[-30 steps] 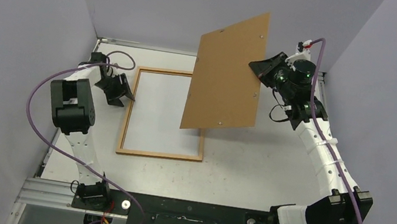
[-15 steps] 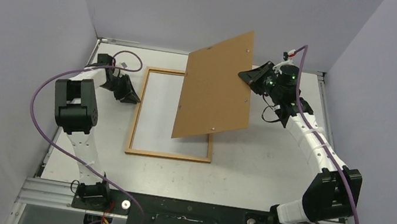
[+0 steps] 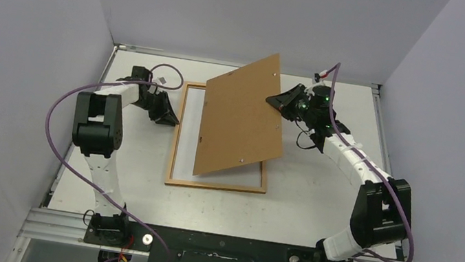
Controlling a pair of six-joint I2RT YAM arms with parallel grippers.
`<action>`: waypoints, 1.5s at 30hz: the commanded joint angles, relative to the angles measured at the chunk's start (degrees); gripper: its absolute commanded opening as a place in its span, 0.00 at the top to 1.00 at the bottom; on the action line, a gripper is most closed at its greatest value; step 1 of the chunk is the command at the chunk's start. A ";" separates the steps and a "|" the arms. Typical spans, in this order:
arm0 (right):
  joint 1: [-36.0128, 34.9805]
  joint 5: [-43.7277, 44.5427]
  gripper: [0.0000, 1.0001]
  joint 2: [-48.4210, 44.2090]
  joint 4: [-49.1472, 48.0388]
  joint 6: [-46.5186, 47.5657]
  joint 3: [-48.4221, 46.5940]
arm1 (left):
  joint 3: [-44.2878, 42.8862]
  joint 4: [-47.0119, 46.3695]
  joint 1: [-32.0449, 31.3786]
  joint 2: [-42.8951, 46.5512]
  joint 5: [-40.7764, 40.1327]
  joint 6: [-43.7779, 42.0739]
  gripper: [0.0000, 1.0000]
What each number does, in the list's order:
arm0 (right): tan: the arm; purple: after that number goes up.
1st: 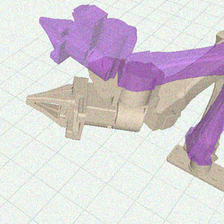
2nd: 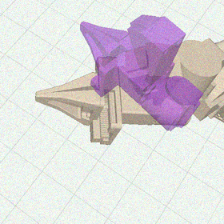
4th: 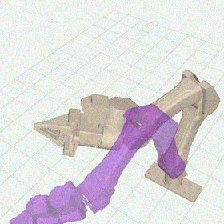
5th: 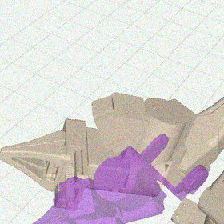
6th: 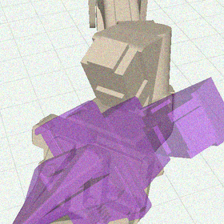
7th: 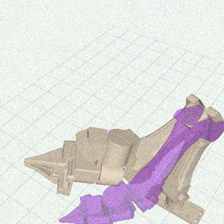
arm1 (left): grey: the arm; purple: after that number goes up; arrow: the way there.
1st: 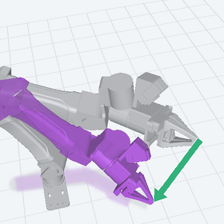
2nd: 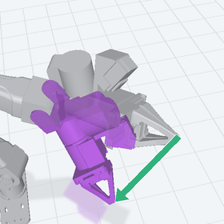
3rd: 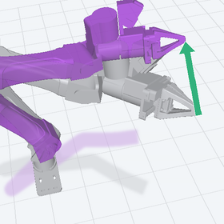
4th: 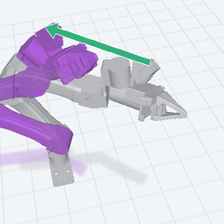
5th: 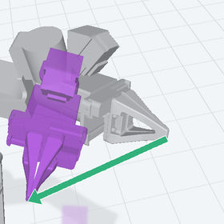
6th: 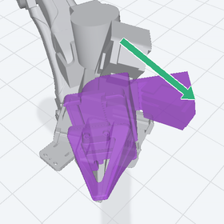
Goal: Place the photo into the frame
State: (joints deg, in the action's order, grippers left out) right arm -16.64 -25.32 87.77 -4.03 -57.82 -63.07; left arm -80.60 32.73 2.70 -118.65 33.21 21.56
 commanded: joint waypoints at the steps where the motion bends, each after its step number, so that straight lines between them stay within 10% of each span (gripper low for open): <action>1: -1.19 -2.72 1.00 1.53 -10.89 -2.93 -0.11 | 0.15 -1.60 0.30 1.85 1.15 0.39 0.81; 32: -4.78 -3.06 1.00 15.82 -38.02 -13.77 6.85 | 2.95 -4.99 1.61 2.30 3.78 2.35 0.76; 45: -6.38 0.37 1.00 16.74 -35.57 -10.85 9.22 | 4.21 -6.91 1.36 2.52 4.26 4.07 0.76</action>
State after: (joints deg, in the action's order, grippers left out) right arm -21.91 -26.20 104.79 -33.41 -68.20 -54.26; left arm -77.30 28.25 4.23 -118.61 36.73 25.30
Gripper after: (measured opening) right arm 0.062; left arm 0.240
